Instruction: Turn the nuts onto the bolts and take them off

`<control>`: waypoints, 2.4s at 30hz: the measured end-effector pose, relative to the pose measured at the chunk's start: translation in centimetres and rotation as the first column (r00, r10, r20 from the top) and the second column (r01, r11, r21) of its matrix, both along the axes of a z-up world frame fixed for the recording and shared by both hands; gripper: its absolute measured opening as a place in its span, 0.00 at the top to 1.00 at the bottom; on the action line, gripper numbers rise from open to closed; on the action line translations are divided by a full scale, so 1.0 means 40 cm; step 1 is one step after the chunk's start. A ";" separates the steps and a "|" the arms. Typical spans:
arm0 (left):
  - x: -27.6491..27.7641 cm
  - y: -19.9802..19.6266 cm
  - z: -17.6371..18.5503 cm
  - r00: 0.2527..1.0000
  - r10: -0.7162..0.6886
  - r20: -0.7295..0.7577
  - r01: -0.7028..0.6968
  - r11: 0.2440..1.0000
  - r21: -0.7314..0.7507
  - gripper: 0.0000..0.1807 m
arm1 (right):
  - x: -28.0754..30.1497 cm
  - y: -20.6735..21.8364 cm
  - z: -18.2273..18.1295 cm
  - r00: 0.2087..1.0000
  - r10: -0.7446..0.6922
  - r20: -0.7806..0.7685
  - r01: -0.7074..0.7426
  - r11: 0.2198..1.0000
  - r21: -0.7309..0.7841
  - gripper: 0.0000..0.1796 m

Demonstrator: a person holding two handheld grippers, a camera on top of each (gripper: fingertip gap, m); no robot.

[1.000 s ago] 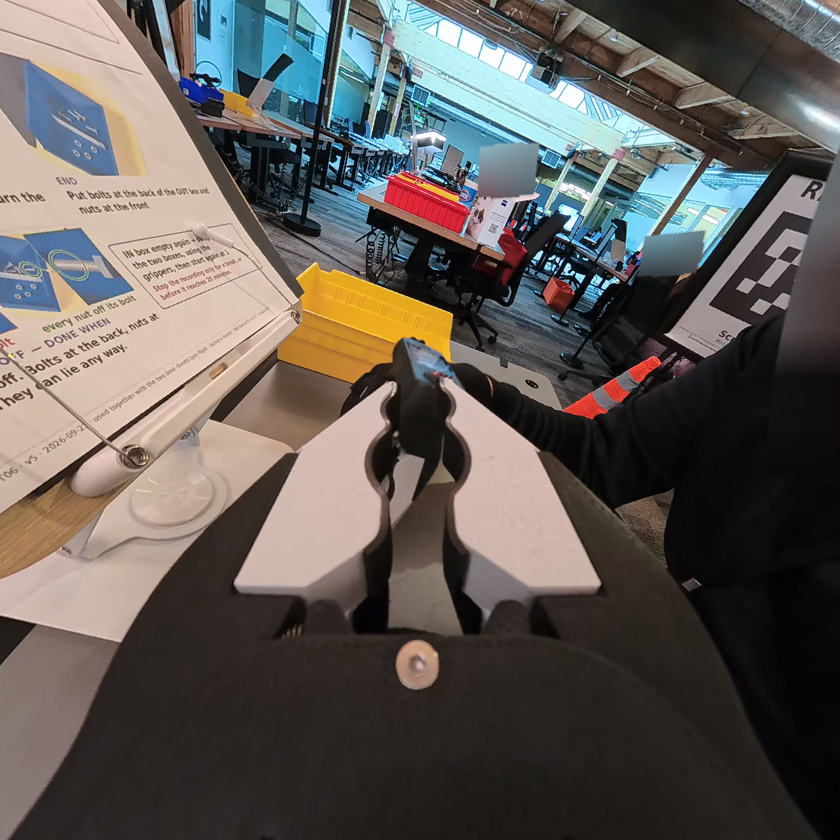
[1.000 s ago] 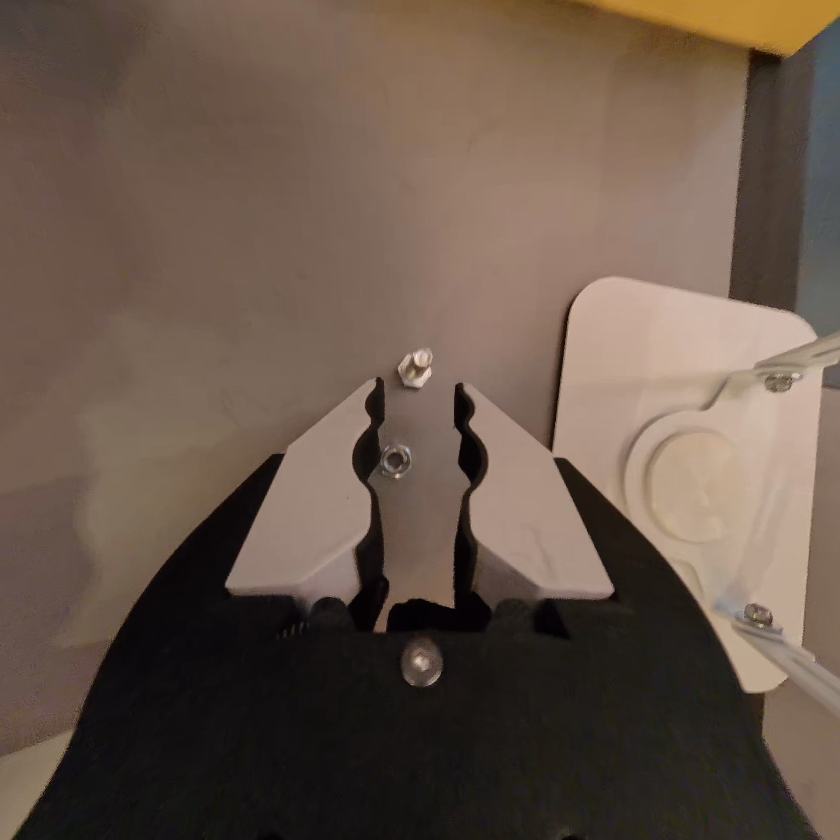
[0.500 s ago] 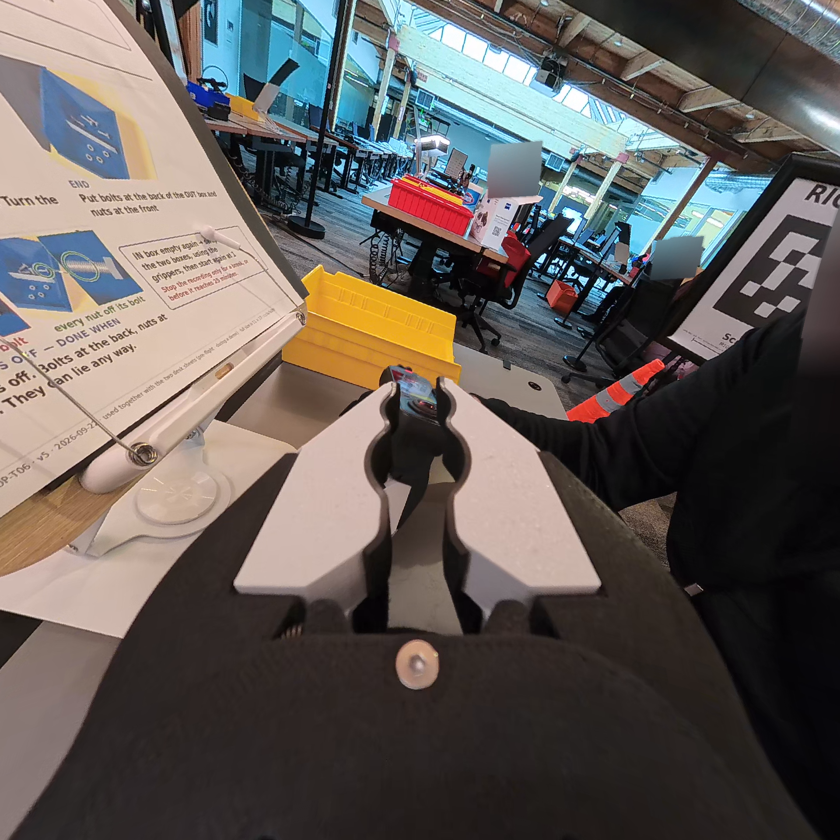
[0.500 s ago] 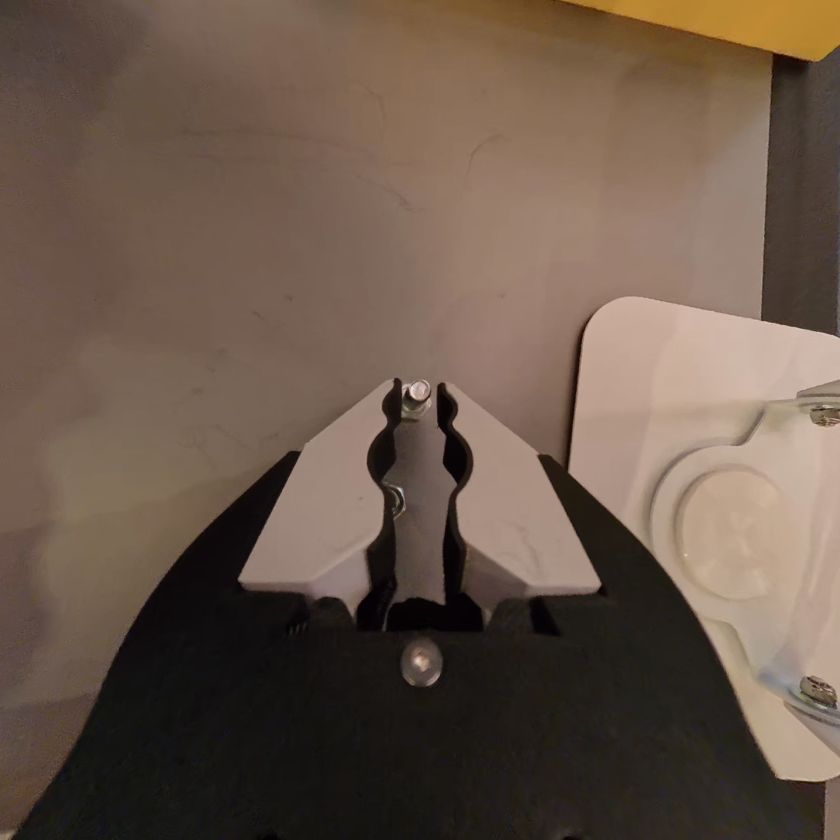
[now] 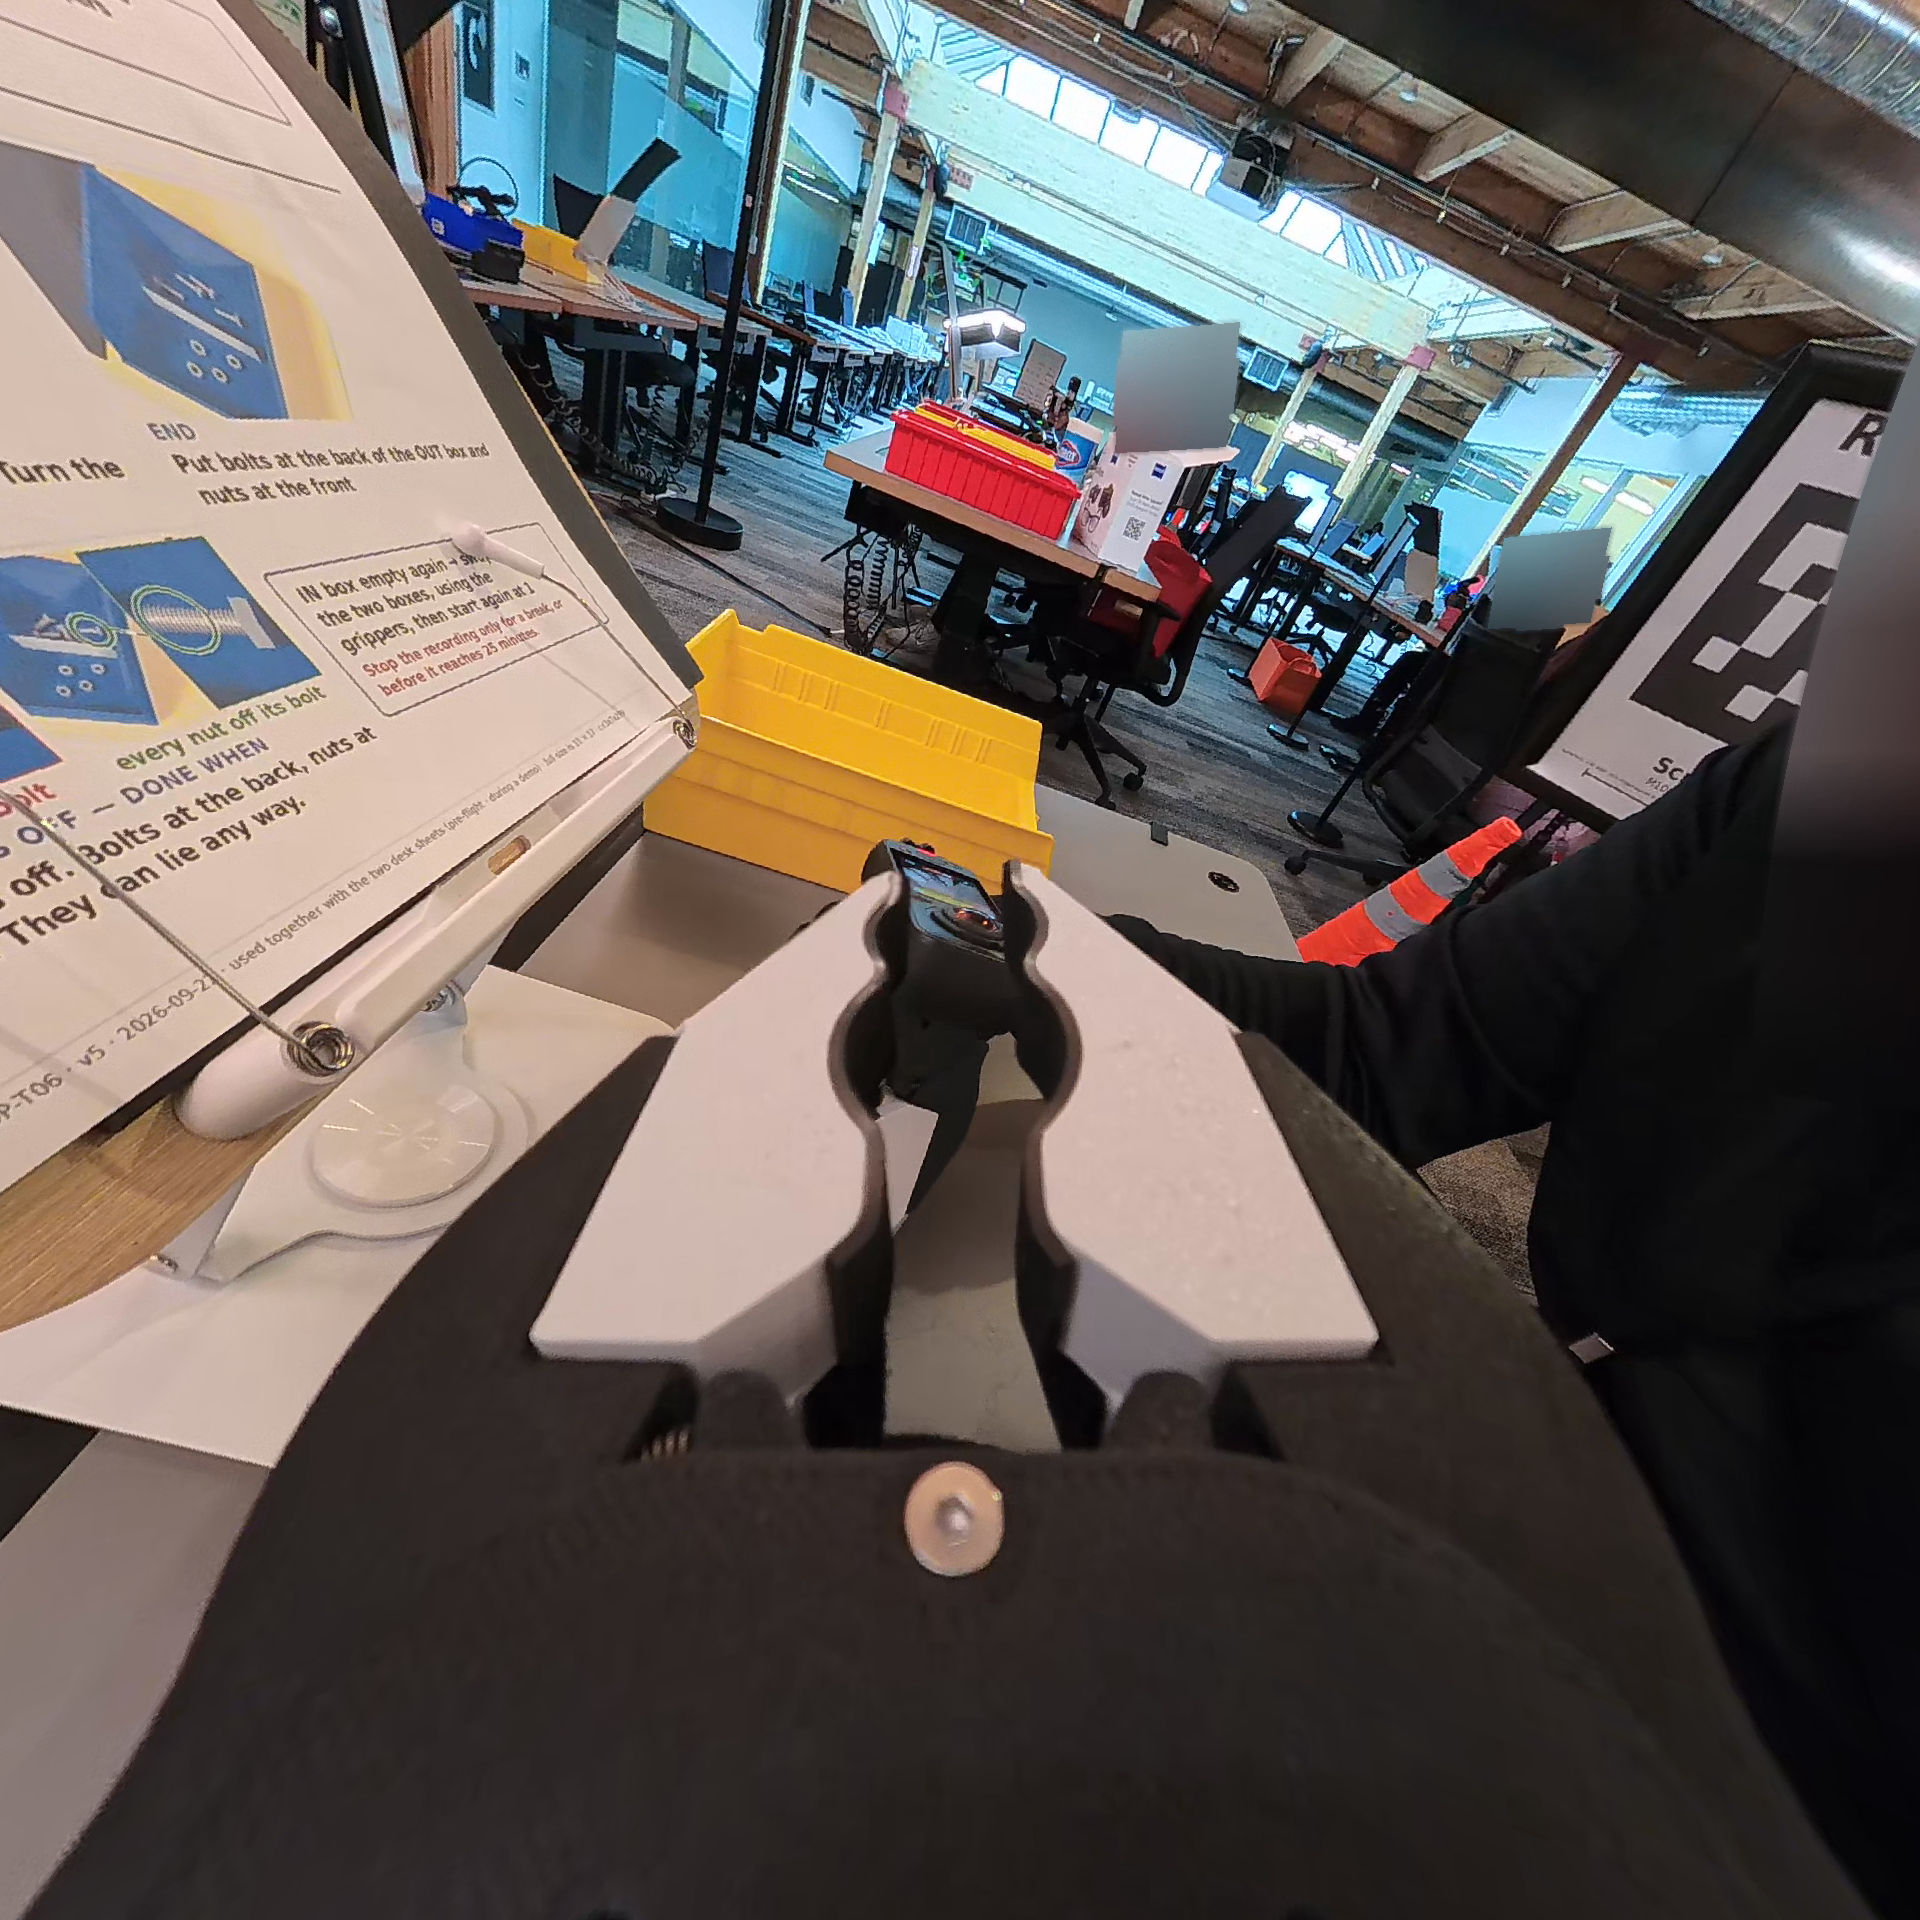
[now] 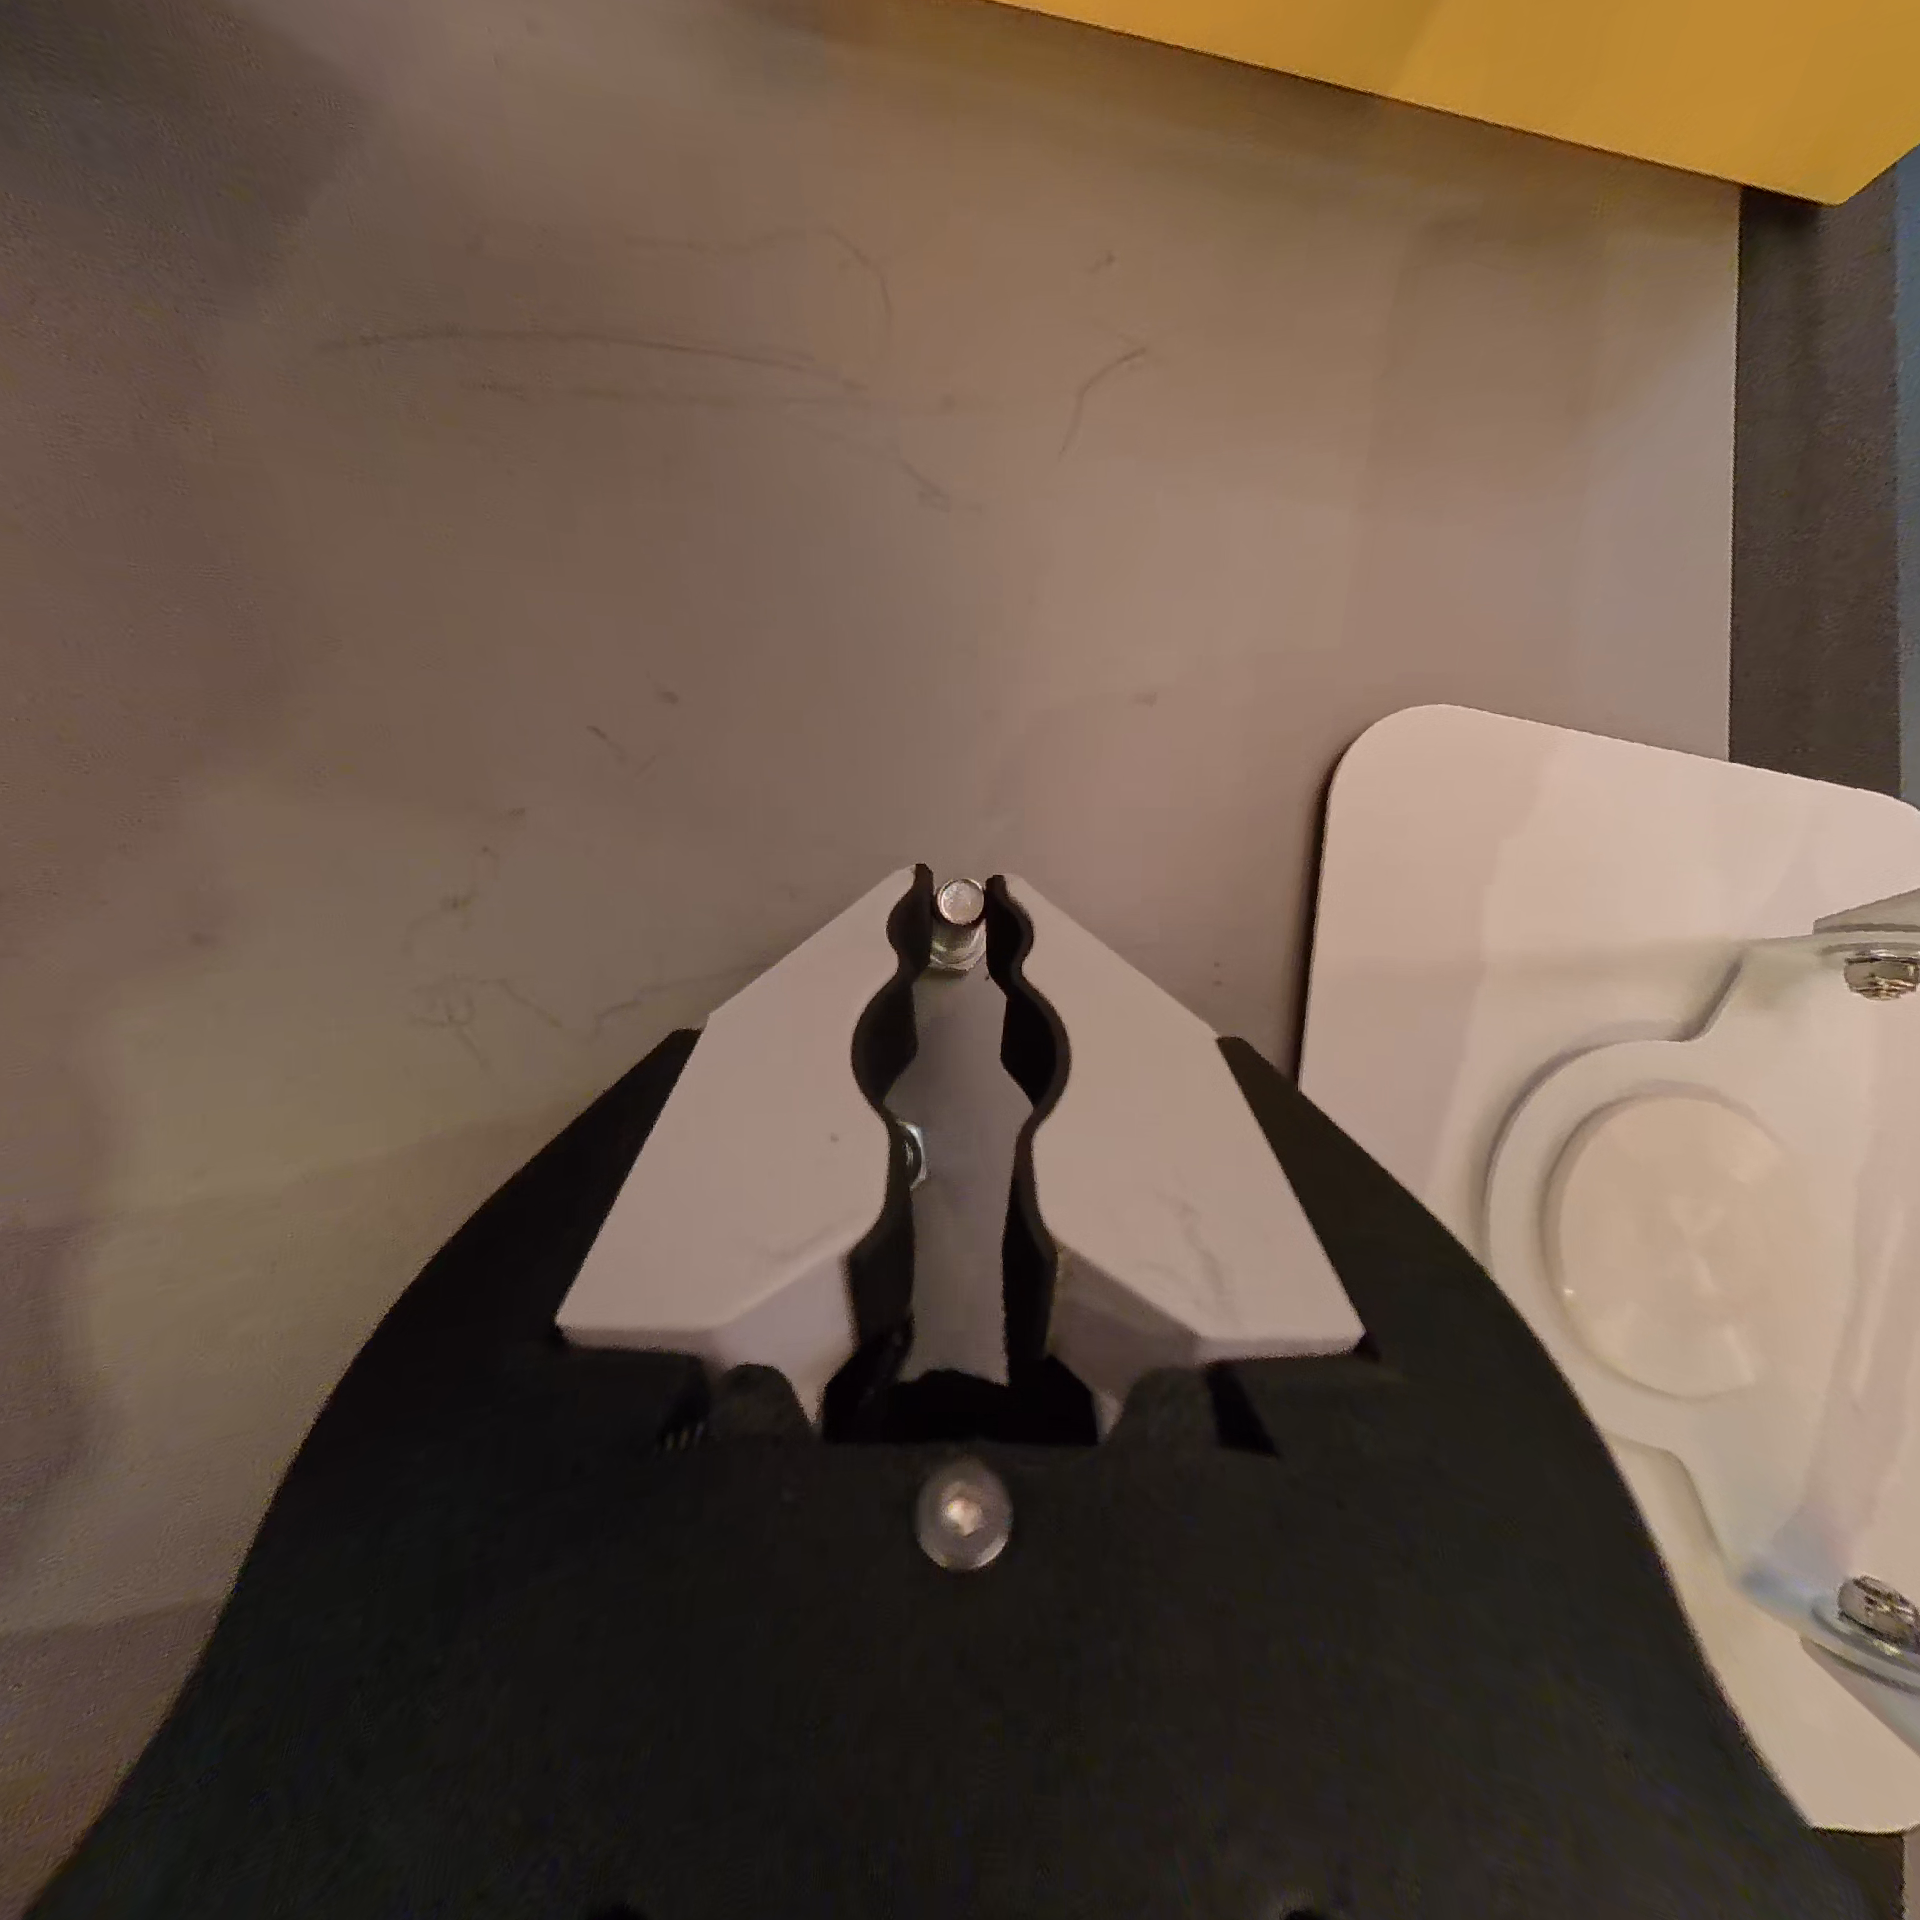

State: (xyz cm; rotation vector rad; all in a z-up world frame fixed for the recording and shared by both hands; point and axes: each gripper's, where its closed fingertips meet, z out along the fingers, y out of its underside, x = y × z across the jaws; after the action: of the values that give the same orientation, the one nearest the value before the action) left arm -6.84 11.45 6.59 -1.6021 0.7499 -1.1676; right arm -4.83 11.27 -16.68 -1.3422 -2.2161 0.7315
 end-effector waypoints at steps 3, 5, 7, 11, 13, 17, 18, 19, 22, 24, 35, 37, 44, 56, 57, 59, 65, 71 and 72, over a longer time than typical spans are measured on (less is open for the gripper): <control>0.008 -0.002 0.004 1.000 0.002 -0.010 -0.002 0.999 0.044 0.89 | 0.001 0.006 0.022 1.000 -0.011 -0.022 0.011 1.000 0.001 0.96; 0.019 -0.003 0.002 0.999 0.014 -0.048 -0.009 0.995 0.095 0.87 | 0.003 0.014 0.062 0.997 -0.032 -0.064 0.032 0.999 -0.006 0.96; 0.033 0.006 -0.009 0.992 0.055 -0.110 -0.036 0.986 0.162 0.85 | 0.008 0.023 0.122 0.990 -0.057 -0.128 0.056 0.998 -0.014 0.96; 0.073 0.026 -0.031 0.977 0.121 -0.175 -0.068 0.956 0.286 0.83 | 0.040 0.054 0.262 0.955 -0.130 -0.266 0.129 0.991 -0.023 0.96; 0.100 0.036 -0.053 0.964 0.152 -0.220 -0.069 0.936 0.345 0.81 | 0.064 0.071 0.323 0.932 -0.167 -0.323 0.169 0.985 -0.021 0.96; 0.140 0.056 -0.082 0.936 0.226 -0.269 -0.089 0.893 0.441 0.78 | 0.107 0.094 0.420 0.878 -0.218 -0.426 0.225 0.974 -0.034 0.96; 0.147 0.059 -0.081 0.938 0.236 -0.255 -0.100 0.886 0.453 0.78 | 0.114 0.093 0.439 0.866 -0.220 -0.449 0.226 0.973 -0.042 0.96; 0.151 0.063 -0.083 0.937 0.247 -0.247 -0.111 0.881 0.460 0.78 | 0.118 0.092 0.456 0.854 -0.223 -0.470 0.224 0.973 -0.054 0.96; 0.160 0.082 -0.103 0.914 0.299 -0.272 -0.138 0.863 0.486 0.77 | 0.118 0.084 0.486 0.831 -0.222 -0.510 0.214 0.974 -0.074 0.96; 0.169 0.084 -0.112 0.904 0.316 -0.289 -0.135 0.851 0.507 0.76 | 0.111 0.080 0.485 0.833 -0.217 -0.509 0.212 0.975 -0.068 0.96; 0.185 0.086 -0.133 0.884 0.332 -0.329 -0.117 0.838 0.533 0.81 | 0.081 0.058 0.494 0.829 -0.196 -0.525 0.196 0.979 -0.055 0.96; 0.181 0.088 -0.132 0.884 0.337 -0.324 -0.124 0.837 0.533 0.81 | 0.082 0.057 0.499 0.825 -0.197 -0.530 0.195 0.979 -0.060 0.96; 0.183 0.088 -0.144 0.887 0.318 -0.334 -0.112 0.851 0.513 0.84 | 0.086 0.049 0.505 0.826 -0.178 -0.534 0.184 0.982 -0.044 0.96; 0.185 0.085 -0.150 0.901 0.289 -0.324 -0.102 0.867 0.489 0.91 | 0.085 0.045 0.501 0.833 -0.167 -0.527 0.181 0.983 -0.026 0.96; 0.186 0.085 -0.150 0.902 0.286 -0.323 -0.102 0.868 0.485 0.91 | 0.085 0.045 0.500 0.833 -0.167 -0.528 0.181 0.983 -0.027 0.96; 0.186 0.084 -0.150 0.907 0.280 -0.316 -0.101 0.871 0.481 0.91 | 0.084 0.045 0.501 0.832 -0.168 -0.529 0.180 0.983 -0.028 0.96; 0.179 0.086 -0.146 0.909 0.286 -0.304 -0.113 0.869 0.482 0.91 | 0.082 0.042 0.510 0.823 -0.167 -0.543 0.176 0.984 -0.036 0.93; 0.166 0.089 -0.135 0.911 0.300 -0.282 -0.134 0.863 0.486 0.91 | 0.088 0.053 0.525 0.802 -0.189 -0.566 0.193 0.980 -0.054 0.89; 0.164 0.089 -0.134 0.911 0.303 -0.281 -0.137 0.863 0.487 0.91 | 0.089 0.054 0.525 0.802 -0.190 -0.566 0.194 0.979 -0.053 0.89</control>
State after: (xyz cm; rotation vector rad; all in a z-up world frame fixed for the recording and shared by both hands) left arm -0.27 15.01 1.23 -1.4510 0.9559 -0.4832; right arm -1.28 13.43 4.31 -1.1302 -1.5800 0.9045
